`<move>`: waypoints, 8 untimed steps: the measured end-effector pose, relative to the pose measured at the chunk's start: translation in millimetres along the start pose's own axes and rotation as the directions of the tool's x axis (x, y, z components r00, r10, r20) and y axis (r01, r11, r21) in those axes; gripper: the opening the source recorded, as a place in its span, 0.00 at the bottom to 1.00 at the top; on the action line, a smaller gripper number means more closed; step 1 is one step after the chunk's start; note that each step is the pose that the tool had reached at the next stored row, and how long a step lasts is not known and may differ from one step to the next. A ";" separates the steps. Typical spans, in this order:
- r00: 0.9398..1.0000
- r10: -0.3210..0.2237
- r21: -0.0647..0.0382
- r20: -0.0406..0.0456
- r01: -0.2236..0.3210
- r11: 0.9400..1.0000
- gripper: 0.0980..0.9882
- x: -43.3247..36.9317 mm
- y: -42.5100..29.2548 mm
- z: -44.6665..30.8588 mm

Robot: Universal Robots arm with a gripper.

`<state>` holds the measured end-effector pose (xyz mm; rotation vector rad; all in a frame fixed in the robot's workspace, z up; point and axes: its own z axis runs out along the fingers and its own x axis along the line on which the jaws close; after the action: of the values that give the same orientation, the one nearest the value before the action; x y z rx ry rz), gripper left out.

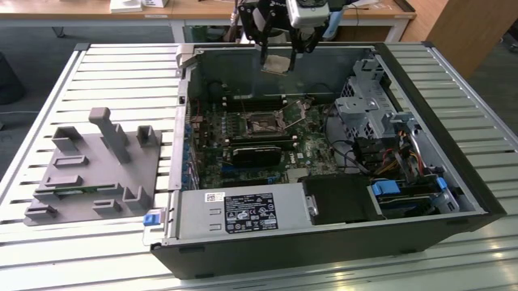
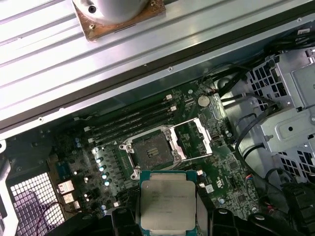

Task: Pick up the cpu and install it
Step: 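Place the cpu into insertion slot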

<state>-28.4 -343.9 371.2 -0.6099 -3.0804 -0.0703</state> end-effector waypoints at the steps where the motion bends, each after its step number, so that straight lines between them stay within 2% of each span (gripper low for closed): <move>1: 1.000 0.003 0.000 0.000 -0.003 1.000 0.50 0.0 0.0 0.0; 8: 1.000 0.022 0.000 0.001 -0.022 1.000 0.50 0.0 0.0 0.2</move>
<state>-28.4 -343.9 370.9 -0.6431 -3.0741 -0.0705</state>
